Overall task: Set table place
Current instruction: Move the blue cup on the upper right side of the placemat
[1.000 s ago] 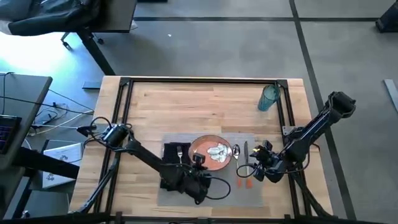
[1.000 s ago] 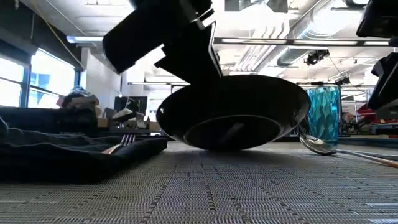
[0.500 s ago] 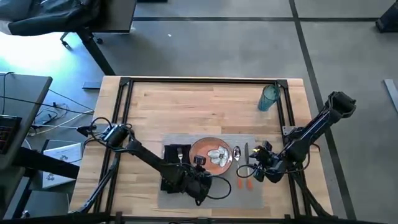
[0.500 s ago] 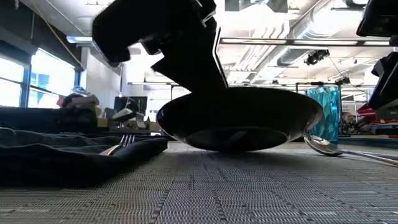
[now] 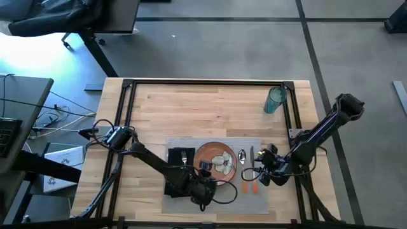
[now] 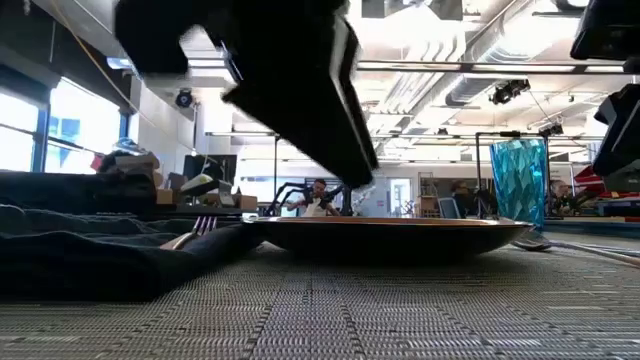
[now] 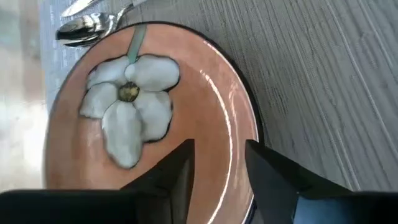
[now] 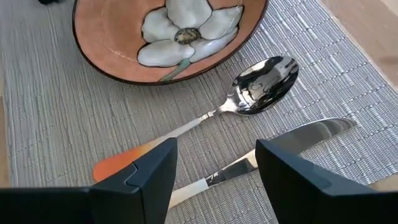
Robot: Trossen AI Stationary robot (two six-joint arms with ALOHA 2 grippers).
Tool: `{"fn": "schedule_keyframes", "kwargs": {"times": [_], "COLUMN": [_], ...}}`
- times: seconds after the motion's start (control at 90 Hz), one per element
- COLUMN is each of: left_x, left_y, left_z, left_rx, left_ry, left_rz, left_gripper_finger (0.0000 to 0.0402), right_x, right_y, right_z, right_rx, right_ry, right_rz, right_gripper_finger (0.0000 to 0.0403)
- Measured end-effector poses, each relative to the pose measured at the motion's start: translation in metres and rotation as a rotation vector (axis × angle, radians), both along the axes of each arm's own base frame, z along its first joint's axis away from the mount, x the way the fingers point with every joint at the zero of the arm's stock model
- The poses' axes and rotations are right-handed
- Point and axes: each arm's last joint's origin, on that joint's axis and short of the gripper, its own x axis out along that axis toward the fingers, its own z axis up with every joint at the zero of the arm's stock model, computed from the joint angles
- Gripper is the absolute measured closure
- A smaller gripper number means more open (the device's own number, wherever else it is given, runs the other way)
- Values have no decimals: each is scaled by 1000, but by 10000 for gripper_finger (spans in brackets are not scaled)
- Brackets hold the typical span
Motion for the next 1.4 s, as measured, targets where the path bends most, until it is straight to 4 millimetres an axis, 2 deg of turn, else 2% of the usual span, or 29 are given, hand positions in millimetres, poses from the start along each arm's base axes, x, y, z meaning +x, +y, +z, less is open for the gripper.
{"fn": "schedule_keyframes", "kwargs": {"times": [0.144, 0.289, 0.444, 0.6, 0.811, 1.022, 1.144, 1.3, 1.4], "left_x": [-25, -53, -84, -109, -128, -130, -130, -128, -126], "left_y": [14, 44, 77, 105, 132, 141, 141, 139, 139], "left_z": [35, 54, 54, 43, 29, 26, 26, 27, 28], "left_rx": [52, 35, -13, -13, -40, -27, -25, -35, -41], "left_ry": [42, 64, 28, -46, -59, -44, -47, -66, -94], "left_rz": [77, 203, 296, 339, 377, 387, 377, 375, 375], "left_gripper_finger": [271, 271, 271, 271, 270, 270, 270, 270, 270], "right_x": [10, 12, 4, -1, -10, -11, -8, -6, -5], "right_y": [-18, -51, -98, -142, -199, -244, -262, -278, -283], "right_z": [35, 81, 118, 133, 134, 128, 116, 88, 73], "right_rx": [-79, -224, -328, -378, -301, -221, -199, -99, -77], "right_ry": [-24, 38, 141, 256, 370, 369, 444, 519, 596], "right_rz": [-56, -121, -306, -422, -454, -465, -480, -448, -428], "right_gripper_finger": [199, 199, 198, 198, 198, 199, 199, 200, 230]}}
